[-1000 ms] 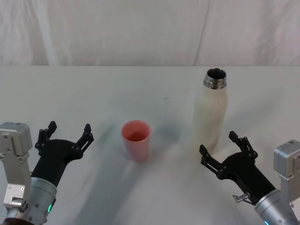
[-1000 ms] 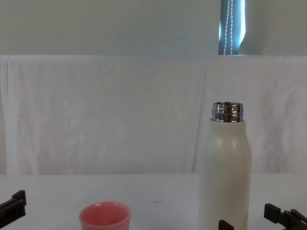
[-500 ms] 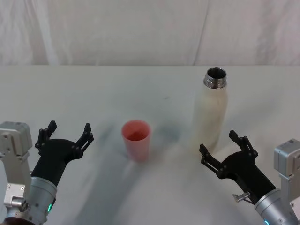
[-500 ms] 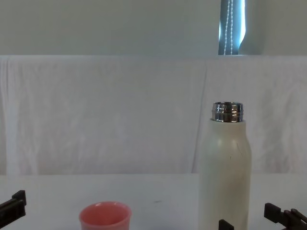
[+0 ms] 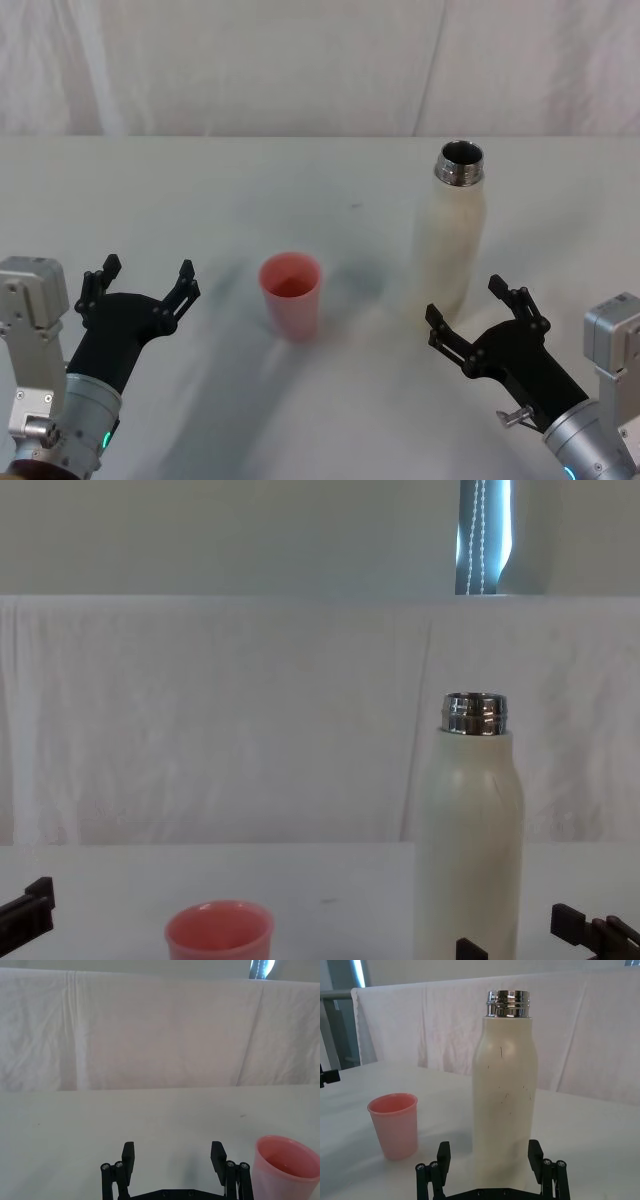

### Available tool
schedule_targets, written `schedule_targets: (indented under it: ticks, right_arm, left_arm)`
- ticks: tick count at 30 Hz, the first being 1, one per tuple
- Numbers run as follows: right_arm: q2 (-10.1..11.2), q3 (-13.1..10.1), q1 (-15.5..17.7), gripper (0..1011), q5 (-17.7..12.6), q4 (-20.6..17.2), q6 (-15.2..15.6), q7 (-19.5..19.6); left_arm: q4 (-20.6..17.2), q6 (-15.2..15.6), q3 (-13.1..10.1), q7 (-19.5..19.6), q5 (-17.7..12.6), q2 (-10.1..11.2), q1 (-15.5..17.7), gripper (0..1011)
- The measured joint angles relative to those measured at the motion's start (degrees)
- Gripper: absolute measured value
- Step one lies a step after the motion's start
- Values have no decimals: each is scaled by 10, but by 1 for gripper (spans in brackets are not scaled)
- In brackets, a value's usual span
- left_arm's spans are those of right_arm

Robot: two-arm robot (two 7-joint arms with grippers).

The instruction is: Grasp the thermos with one hand and pour water into the cup lid.

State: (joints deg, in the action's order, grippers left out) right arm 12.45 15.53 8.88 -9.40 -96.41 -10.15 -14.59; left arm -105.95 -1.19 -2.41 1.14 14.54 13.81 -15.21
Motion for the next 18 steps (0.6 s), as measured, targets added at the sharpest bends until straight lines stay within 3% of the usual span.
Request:
schedule_targets:
  ticks: [18]
  right_arm:
    - [0, 0, 0, 1000, 0, 0, 0, 0]
  left_arm:
    - [0, 0, 0, 0, 0, 0, 0, 1001]
